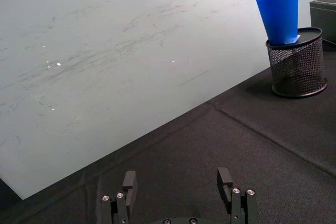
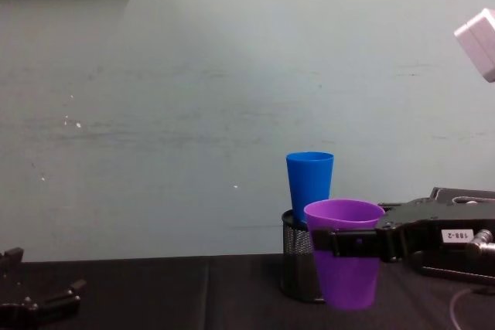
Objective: Pick up one cup with a gripper and tap it against the other cup.
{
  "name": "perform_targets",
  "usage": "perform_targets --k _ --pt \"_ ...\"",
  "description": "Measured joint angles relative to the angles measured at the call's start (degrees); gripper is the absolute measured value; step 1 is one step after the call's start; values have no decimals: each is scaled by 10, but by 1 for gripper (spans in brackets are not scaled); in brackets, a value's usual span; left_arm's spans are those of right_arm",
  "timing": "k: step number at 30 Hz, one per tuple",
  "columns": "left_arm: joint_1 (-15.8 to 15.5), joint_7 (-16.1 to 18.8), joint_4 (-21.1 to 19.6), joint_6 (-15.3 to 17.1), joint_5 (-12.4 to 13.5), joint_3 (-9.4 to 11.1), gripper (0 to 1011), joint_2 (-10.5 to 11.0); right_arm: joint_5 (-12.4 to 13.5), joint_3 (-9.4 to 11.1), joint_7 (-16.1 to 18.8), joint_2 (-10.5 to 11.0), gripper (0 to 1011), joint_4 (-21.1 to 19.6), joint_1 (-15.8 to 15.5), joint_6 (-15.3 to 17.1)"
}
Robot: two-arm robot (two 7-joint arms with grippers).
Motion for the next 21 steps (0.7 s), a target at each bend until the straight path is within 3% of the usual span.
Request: perform_targets --k 10,21 --pt "0 0 0 0 0 0 1000 0 12 -2 8 2 718 -6 15 0" --pt "0 0 0 0 0 0 1000 0 21 -6 5 -27 718 48 81 11"
